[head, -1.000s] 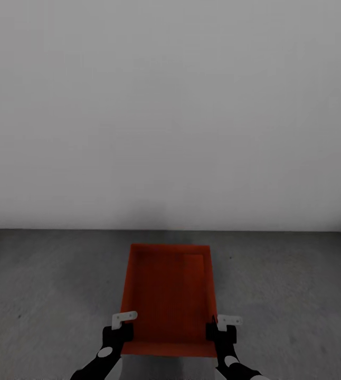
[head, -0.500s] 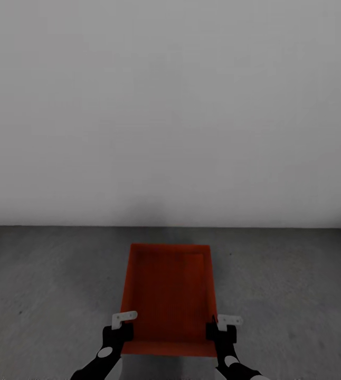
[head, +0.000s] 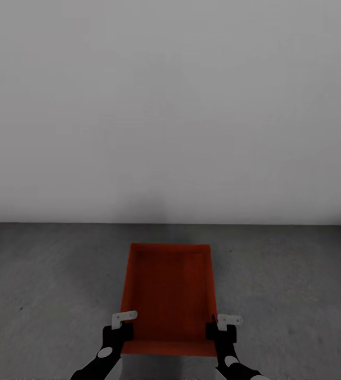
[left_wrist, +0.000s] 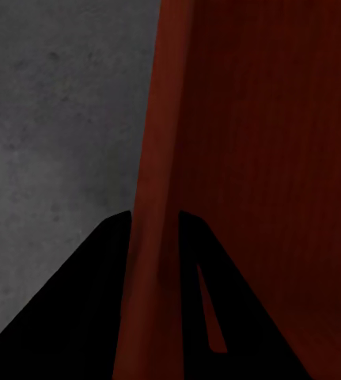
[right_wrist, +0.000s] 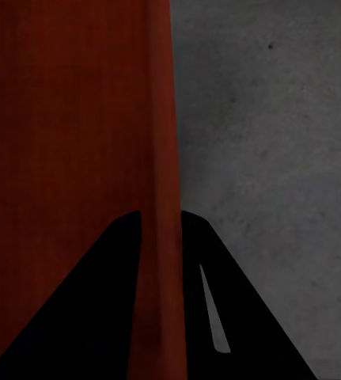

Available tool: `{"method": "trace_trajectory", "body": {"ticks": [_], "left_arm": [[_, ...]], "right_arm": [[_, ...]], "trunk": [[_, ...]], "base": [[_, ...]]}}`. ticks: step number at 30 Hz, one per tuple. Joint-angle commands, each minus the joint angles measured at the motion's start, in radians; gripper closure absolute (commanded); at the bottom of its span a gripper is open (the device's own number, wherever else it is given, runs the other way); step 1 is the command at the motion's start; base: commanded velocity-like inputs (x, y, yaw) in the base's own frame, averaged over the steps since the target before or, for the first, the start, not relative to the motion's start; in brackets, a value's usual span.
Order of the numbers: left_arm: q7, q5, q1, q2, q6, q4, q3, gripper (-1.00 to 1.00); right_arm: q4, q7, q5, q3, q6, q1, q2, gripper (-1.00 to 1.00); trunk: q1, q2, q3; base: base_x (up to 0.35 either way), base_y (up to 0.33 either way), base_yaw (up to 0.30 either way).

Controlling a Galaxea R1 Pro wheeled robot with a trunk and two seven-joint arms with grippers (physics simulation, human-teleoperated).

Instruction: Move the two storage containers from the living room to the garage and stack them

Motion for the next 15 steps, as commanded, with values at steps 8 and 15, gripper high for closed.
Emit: {"method": "trace_trajectory", "body": {"ticks": [8,15], "left_arm": [[-0.017,0.012,0.0,0.0,0.052,0.002,-0.007,1.0],[-0.015,0.012,0.0,0.0,0.052,0.002,-0.007,1.0]], "right_arm": [[-0.002,0.003,0.007,-0.001,-0.027,-0.001,-0.003,1.0],[-0.002,0.003,0.005,-0.002,-0.027,-0.001,-0.003,1.0]], "trunk": [[0.0,0.0,-0.002],[0.0,0.0,-0.002]], "base": [[-0.001,-0.008,0.0],[-0.06,-0.13,0.0]]}}
